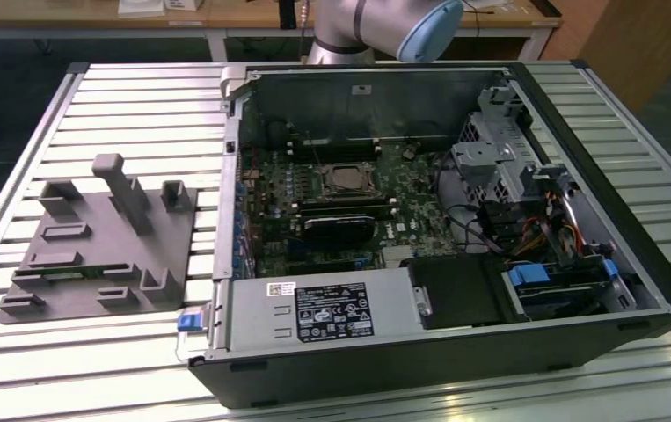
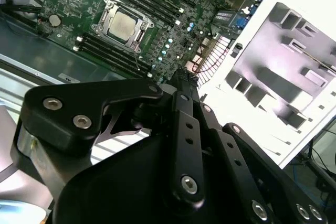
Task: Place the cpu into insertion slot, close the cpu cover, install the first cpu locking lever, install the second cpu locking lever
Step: 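Install the first cpu locking lever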
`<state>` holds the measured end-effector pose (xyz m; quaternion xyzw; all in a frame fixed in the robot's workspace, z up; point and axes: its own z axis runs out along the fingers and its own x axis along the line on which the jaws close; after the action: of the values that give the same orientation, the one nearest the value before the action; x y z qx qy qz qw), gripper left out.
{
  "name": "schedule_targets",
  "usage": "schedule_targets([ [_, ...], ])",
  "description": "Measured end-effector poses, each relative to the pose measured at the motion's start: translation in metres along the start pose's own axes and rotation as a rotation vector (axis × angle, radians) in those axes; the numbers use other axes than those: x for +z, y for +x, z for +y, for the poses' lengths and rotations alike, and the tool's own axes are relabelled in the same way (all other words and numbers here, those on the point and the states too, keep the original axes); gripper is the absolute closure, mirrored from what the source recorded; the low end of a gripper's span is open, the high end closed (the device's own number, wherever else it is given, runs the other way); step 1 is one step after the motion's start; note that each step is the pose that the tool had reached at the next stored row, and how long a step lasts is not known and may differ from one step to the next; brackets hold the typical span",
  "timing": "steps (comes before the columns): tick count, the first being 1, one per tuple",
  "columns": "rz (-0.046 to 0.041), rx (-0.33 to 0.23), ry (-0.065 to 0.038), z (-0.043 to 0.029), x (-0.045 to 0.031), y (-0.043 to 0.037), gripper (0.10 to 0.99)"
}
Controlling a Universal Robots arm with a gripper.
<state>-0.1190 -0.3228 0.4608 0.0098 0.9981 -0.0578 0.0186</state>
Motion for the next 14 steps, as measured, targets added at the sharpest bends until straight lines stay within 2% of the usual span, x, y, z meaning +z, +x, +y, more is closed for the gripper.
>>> schedule_targets([
  [14, 0.0000, 0.000, 0.000, 0.0004, 0.0036, 0.0001, 0.980],
])
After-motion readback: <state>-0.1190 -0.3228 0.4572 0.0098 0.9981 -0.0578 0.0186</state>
